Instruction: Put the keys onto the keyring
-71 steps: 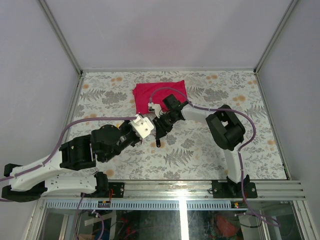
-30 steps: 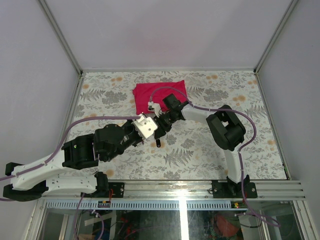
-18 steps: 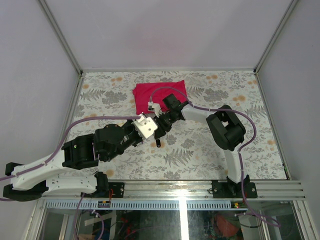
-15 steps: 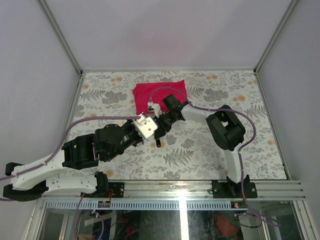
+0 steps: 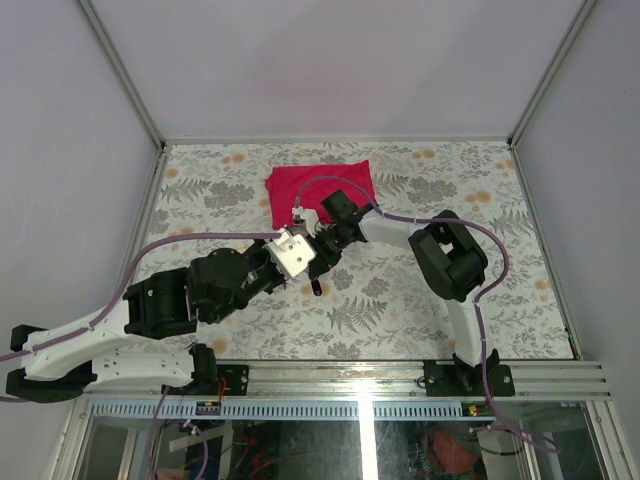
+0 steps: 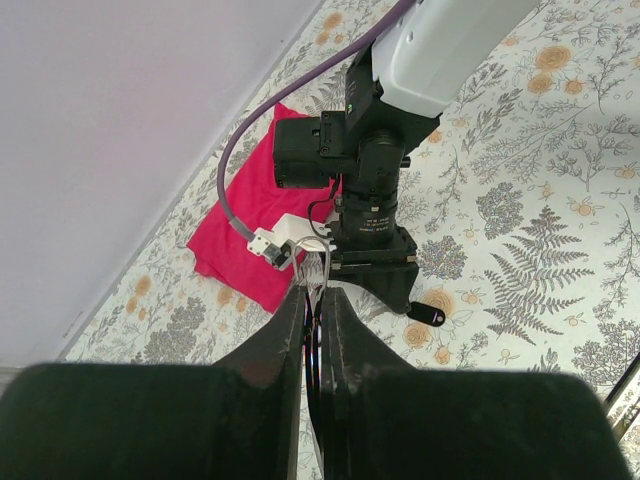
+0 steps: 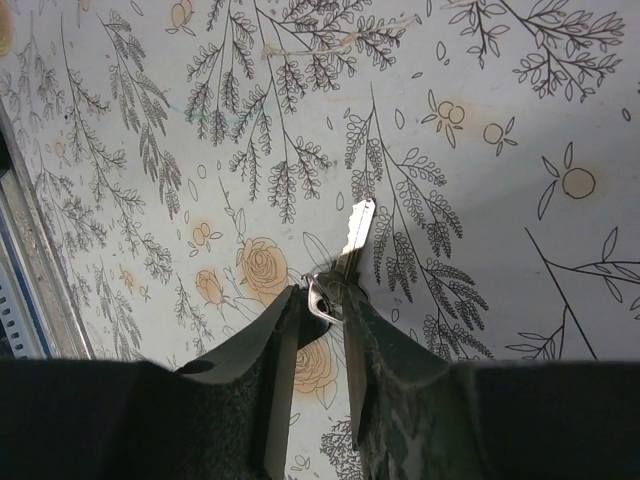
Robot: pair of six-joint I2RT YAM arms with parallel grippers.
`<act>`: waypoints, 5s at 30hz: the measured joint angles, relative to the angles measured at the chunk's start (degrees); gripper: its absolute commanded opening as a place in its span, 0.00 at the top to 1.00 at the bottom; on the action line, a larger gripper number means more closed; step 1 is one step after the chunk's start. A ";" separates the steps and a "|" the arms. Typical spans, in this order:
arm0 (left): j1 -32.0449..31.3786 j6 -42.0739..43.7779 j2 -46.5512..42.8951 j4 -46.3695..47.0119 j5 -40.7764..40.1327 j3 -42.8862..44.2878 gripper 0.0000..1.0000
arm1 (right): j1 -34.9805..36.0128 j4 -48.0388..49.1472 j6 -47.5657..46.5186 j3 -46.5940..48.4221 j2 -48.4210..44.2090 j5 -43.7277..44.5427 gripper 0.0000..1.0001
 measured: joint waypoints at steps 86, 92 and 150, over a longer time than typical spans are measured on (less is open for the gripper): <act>0.00 -1.07 -0.39 -0.70 -0.02 0.00 1.00 | 10.08 -0.59 3.65 -1.55 -4.59 27.17 0.90; 0.00 -1.07 -0.59 -0.70 -0.02 0.00 1.00 | 10.10 -0.55 3.63 -1.55 -4.61 27.15 1.00; 0.00 1.03 -1.16 6.01 5.57 -3.08 1.00 | 2.01 11.47 -2.01 -29.16 -58.73 27.21 1.00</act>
